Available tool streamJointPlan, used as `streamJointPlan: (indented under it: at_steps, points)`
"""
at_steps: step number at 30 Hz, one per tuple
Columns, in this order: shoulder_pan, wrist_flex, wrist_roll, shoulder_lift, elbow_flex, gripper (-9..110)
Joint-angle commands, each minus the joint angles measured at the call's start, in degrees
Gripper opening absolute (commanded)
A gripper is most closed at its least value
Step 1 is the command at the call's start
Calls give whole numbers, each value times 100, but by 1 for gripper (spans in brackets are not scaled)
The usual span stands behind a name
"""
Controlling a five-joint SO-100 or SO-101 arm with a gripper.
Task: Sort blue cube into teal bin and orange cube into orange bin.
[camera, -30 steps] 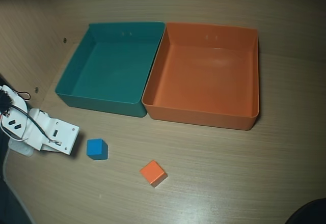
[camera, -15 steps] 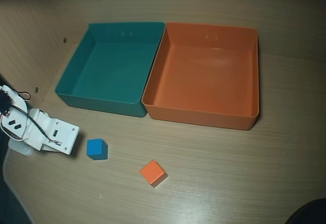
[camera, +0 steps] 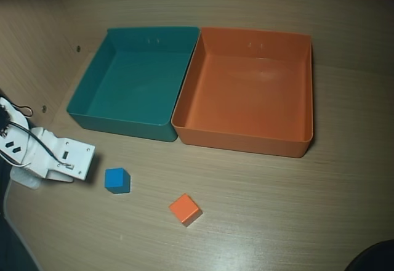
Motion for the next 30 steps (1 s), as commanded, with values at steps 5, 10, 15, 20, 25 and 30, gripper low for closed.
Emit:
streamJointPlan:
  at_steps: [5,10,15,20,25,30]
  points:
    - [26,-18,-800,-2681,-3032,28]
    - [26,-18,-1107,-4166,-4755,28]
    - [26,-18,-1283,-5388,-5880,28]
    - [35,-18,-1380,-6319,-6460,28]
    - [35,-18,-1635,-7014,-6636,28]
    - [26,-18,-1775,-7488,-6636,28]
